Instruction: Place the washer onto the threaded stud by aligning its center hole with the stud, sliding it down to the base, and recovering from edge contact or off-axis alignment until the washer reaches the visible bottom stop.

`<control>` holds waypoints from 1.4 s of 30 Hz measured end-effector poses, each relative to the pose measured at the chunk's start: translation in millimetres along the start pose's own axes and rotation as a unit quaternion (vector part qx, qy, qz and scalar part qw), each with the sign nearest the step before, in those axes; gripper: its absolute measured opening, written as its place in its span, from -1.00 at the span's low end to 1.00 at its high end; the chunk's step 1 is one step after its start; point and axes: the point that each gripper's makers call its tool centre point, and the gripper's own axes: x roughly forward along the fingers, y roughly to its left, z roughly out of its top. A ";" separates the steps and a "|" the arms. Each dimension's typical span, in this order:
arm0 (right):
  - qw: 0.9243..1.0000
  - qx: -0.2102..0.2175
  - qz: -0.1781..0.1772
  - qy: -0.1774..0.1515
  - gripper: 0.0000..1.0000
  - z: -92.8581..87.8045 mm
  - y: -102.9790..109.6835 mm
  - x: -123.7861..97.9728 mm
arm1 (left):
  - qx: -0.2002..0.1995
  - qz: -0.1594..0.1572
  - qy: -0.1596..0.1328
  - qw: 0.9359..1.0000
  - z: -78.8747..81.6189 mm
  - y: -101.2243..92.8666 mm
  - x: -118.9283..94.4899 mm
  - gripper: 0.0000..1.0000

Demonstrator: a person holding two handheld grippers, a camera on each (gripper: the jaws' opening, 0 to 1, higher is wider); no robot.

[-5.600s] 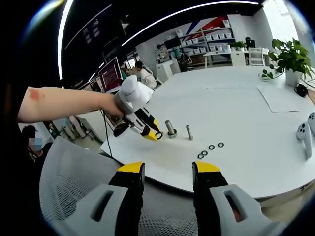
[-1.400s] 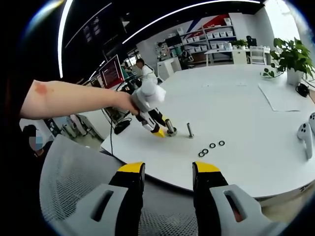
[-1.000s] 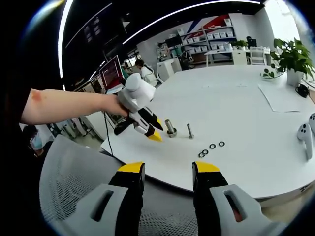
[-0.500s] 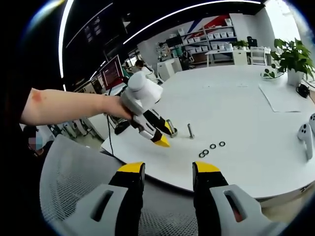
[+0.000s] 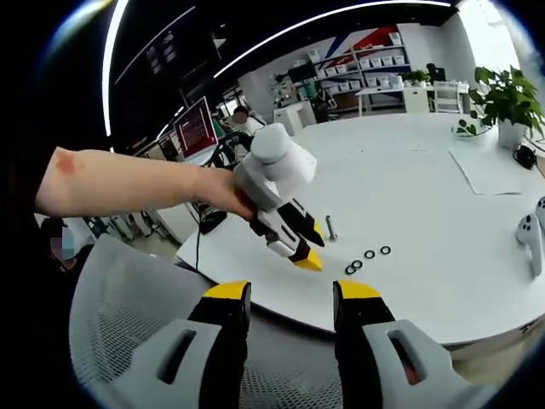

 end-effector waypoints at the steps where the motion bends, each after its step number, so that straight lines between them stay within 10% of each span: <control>1: 1.000 0.000 0.000 0.000 -0.18 0.2 -0.4 -0.1 | 0.003 0.000 0.003 1.000 0.4 0.5 1.5 -0.46; 42: 1.000 0.001 -0.001 0.004 -0.21 0.4 -5.9 0.0 | 0.057 -0.018 0.026 0.998 22.9 -18.0 41.4 -0.55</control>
